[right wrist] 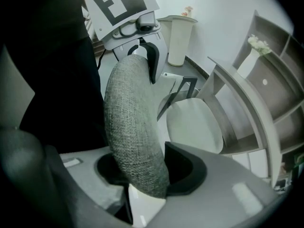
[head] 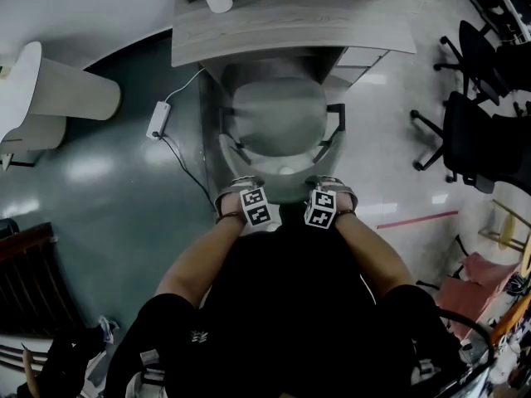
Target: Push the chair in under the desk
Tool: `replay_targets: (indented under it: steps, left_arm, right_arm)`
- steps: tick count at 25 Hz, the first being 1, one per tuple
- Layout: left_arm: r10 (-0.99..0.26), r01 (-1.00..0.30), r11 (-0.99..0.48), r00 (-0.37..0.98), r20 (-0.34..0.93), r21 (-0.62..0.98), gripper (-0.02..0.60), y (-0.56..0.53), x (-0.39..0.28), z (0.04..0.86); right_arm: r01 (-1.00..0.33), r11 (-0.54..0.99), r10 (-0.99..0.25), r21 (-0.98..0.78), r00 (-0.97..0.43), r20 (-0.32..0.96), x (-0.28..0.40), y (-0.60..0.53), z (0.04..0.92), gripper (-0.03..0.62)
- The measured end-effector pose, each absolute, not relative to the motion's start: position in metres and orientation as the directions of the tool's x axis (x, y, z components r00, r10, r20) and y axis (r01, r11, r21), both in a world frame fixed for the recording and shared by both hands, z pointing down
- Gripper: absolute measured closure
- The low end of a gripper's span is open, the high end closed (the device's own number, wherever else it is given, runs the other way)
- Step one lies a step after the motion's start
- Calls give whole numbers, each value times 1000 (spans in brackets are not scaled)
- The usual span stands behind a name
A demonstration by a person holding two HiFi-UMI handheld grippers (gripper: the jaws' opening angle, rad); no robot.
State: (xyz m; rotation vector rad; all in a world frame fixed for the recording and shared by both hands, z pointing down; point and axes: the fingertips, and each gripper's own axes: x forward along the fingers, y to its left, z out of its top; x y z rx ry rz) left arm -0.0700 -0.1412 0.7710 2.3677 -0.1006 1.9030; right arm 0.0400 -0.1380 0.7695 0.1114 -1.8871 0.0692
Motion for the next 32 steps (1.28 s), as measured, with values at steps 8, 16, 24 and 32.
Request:
replay_targets:
  steps: [8, 16, 24, 32]
  left_arm:
    - [-1, -155, -987, 206, 979, 32, 411, -182, -57, 768]
    - [-7, -165, -986, 196, 981, 26, 408, -221, -64, 763]
    - [-19, -163, -986, 205, 979, 15, 402, -254, -77, 762]
    - [-18, -156, -988, 216, 976, 17, 397, -280, -81, 767]
  right_arm:
    - [-93, 996, -41, 11, -326, 945, 53, -183, 766, 422]
    - [-101, 995, -34, -2, -354, 934, 45, -220, 759, 418]
    - [-107, 994, -26, -14, -360, 933, 32, -249, 758, 418]
    - [-117, 993, -25, -16, -342, 939, 28, -274, 763, 416]
